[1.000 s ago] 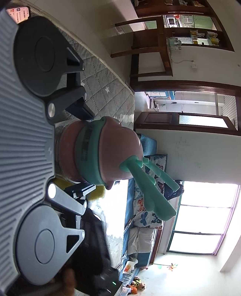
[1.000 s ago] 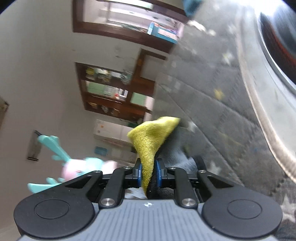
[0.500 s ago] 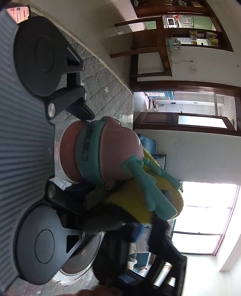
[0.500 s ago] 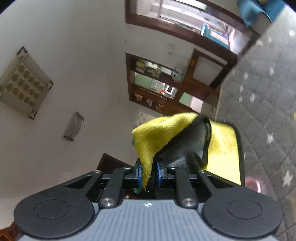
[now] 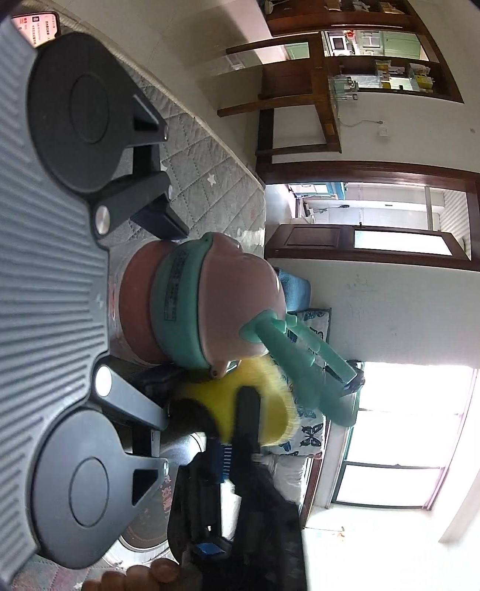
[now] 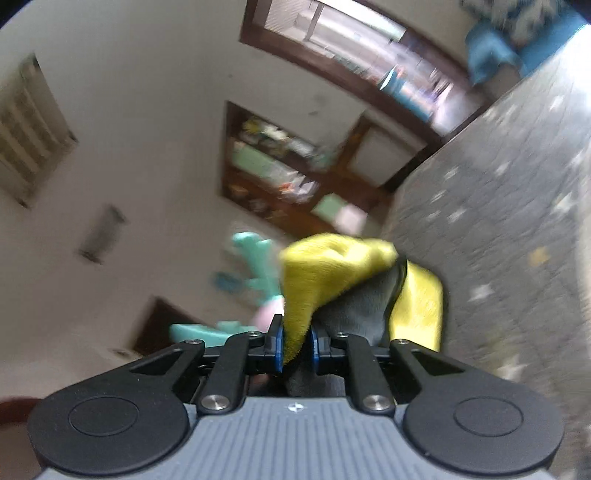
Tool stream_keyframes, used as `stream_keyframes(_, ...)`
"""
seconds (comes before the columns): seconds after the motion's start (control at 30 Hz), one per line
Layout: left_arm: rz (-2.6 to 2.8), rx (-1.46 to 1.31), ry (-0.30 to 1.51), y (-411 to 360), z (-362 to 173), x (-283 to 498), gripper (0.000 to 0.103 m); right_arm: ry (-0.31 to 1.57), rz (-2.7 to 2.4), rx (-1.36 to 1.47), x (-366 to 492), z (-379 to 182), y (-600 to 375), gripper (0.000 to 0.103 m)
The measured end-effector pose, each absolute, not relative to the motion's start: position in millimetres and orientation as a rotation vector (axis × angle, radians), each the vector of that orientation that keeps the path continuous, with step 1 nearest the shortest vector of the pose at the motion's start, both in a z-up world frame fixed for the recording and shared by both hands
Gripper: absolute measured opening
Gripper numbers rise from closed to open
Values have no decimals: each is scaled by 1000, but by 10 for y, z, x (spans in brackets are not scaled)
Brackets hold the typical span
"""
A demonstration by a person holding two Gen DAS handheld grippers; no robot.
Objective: Clean container
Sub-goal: 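Wipe the pink lid and antlers with the cloth in the right tool while the left tool holds the bottle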
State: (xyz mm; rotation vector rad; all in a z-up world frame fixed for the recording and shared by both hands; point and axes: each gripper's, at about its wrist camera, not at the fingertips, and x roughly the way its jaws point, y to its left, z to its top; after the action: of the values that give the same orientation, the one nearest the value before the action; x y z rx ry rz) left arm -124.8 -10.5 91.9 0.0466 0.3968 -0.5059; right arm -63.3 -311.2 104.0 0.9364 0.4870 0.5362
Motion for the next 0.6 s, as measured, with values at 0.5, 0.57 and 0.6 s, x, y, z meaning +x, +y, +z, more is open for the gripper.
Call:
stream_keyframes(0.5,-504,41,392,-66,903,-1194,72,364,697,787,-563,1788,-2892,13)
stream_keyframes(0.57,-499,30,395,-35,908,-1182,72,393,699,805,-532,1704,-2871,13)
stream_keyframes(0.6,-497,21,397,-17,911,-1170,72,405,698,822,-521,1655,-2876,13)
